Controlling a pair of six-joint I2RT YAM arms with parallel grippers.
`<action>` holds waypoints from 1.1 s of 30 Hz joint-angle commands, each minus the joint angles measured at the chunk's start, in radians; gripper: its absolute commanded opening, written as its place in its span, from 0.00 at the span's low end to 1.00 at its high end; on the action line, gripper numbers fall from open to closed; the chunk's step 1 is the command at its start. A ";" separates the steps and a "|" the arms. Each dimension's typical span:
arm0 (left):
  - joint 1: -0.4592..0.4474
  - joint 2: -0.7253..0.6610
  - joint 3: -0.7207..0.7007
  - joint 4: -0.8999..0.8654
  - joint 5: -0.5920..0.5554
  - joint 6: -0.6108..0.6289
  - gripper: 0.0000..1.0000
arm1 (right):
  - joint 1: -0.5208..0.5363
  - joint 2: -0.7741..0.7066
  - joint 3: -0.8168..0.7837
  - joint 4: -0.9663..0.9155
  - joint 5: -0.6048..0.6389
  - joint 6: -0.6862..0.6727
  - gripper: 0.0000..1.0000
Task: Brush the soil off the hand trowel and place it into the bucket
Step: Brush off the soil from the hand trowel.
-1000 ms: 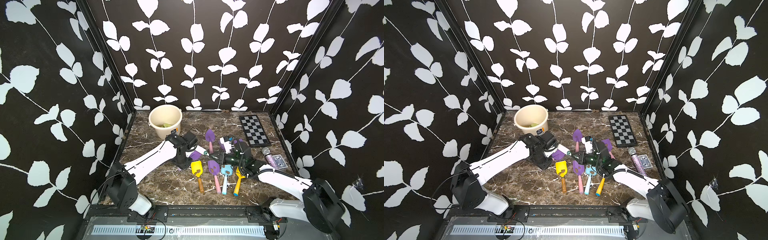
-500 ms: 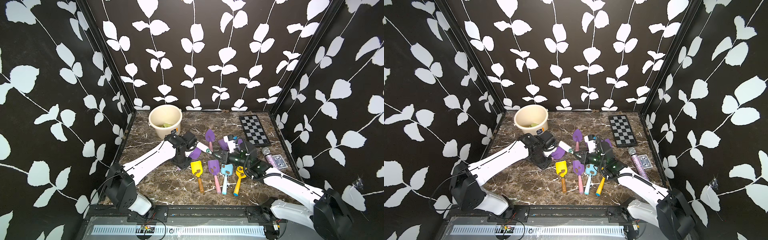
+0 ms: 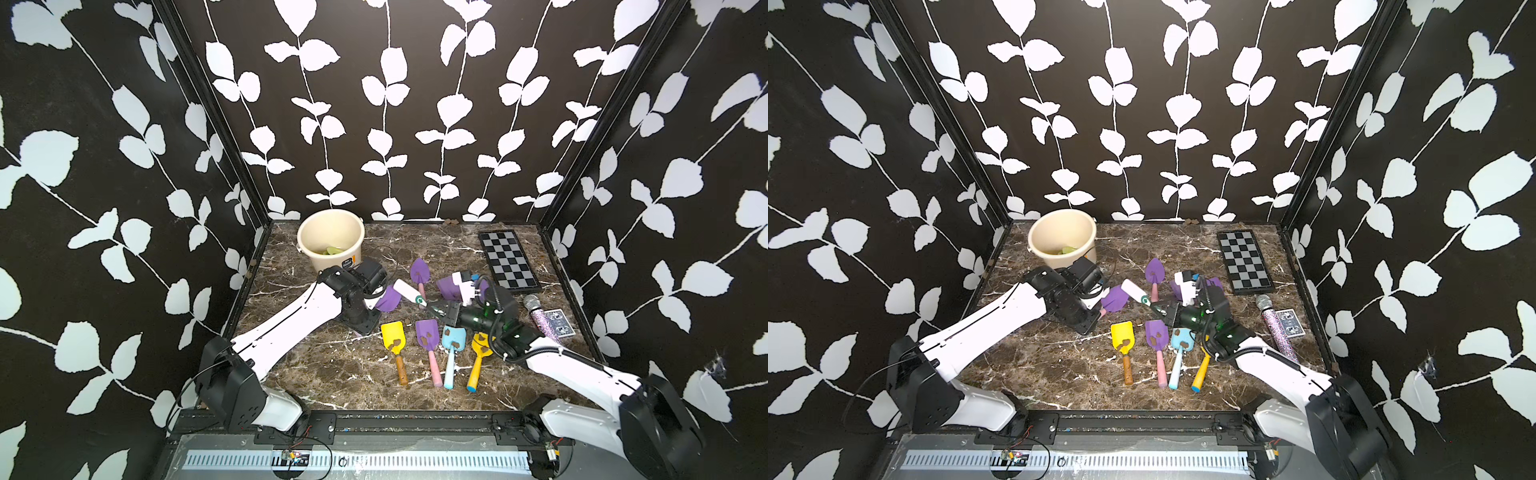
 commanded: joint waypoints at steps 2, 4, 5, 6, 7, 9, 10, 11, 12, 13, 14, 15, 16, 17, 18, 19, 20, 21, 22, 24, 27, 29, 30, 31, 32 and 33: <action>0.050 -0.082 0.028 -0.041 0.090 0.008 0.00 | -0.024 -0.118 0.044 -0.160 0.125 -0.223 0.00; 0.059 -0.090 0.060 -0.078 0.121 0.000 0.00 | -0.024 -0.157 0.052 -0.213 0.189 -0.354 0.00; 0.061 -0.093 0.083 -0.104 0.128 -0.008 0.00 | -0.020 -0.172 0.052 -0.229 0.223 -0.421 0.00; 0.061 -0.095 0.109 -0.131 0.125 -0.016 0.00 | -0.016 -0.184 0.052 -0.244 0.254 -0.479 0.00; 0.062 -0.098 0.131 -0.153 0.118 -0.023 0.00 | -0.007 -0.192 0.053 -0.254 0.274 -0.534 0.00; 0.062 -0.104 0.178 -0.198 0.104 -0.042 0.00 | 0.061 -0.196 0.063 -0.296 0.343 -0.688 0.00; 0.061 -0.103 0.198 -0.216 0.106 -0.051 0.00 | 0.106 -0.193 0.073 -0.316 0.390 -0.764 0.00; 0.062 -0.097 0.220 -0.240 0.110 -0.065 0.00 | 0.167 -0.185 0.082 -0.334 0.449 -0.858 0.00; 0.062 -0.086 0.238 -0.261 0.115 -0.079 0.00 | 0.227 -0.172 0.090 -0.340 0.503 -0.940 0.00; 0.062 -0.076 0.252 -0.279 0.122 -0.087 0.00 | 0.275 -0.159 0.097 -0.340 0.548 -1.021 0.00; 0.062 -0.066 0.263 -0.293 0.131 -0.093 0.00 | 0.323 -0.141 0.107 -0.339 0.593 -1.095 0.00; 0.062 -0.060 0.266 -0.299 0.136 -0.097 0.00 | 0.359 -0.120 0.120 -0.336 0.634 -1.156 0.00; 0.062 -0.058 0.267 -0.300 0.139 -0.099 0.00 | 0.384 -0.103 0.133 -0.335 0.665 -1.203 0.00; 0.062 -0.056 0.265 -0.302 0.136 -0.102 0.00 | 0.408 -0.083 0.147 -0.330 0.695 -1.265 0.00; 0.062 -0.053 0.265 -0.304 0.131 -0.106 0.00 | 0.439 -0.058 0.159 -0.327 0.725 -1.328 0.00; 0.062 -0.051 0.266 -0.307 0.128 -0.108 0.00 | 0.465 -0.037 0.168 -0.323 0.752 -1.399 0.00; 0.062 -0.049 0.265 -0.310 0.127 -0.114 0.00 | 0.501 -0.010 0.178 -0.316 0.792 -1.481 0.00; 0.062 -0.046 0.263 -0.314 0.128 -0.116 0.00 | 0.536 0.016 0.184 -0.298 0.838 -1.561 0.00; 0.062 -0.042 0.262 -0.317 0.133 -0.116 0.00 | 0.561 0.039 0.187 -0.278 0.875 -1.625 0.00; 0.061 -0.038 0.254 -0.320 0.138 -0.114 0.00 | 0.604 0.085 0.197 -0.230 0.928 -1.750 0.00; 0.062 -0.037 0.242 -0.319 0.137 -0.106 0.00 | 0.642 0.130 0.212 -0.171 0.953 -1.875 0.00; 0.062 -0.033 0.231 -0.321 0.134 -0.101 0.00 | 0.660 0.150 0.226 -0.138 0.960 -1.941 0.00; 0.061 -0.030 0.223 -0.321 0.135 -0.097 0.00 | 0.667 0.158 0.231 -0.120 0.965 -1.974 0.00; 0.062 -0.026 0.216 -0.321 0.138 -0.095 0.00 | 0.673 0.164 0.234 -0.102 0.969 -1.997 0.00; 0.063 -0.023 0.205 -0.318 0.148 -0.091 0.00 | 0.676 0.172 0.236 -0.085 0.973 -2.021 0.00; 0.062 -0.021 0.197 -0.313 0.164 -0.087 0.00 | 0.677 0.173 0.241 -0.075 0.973 -2.036 0.00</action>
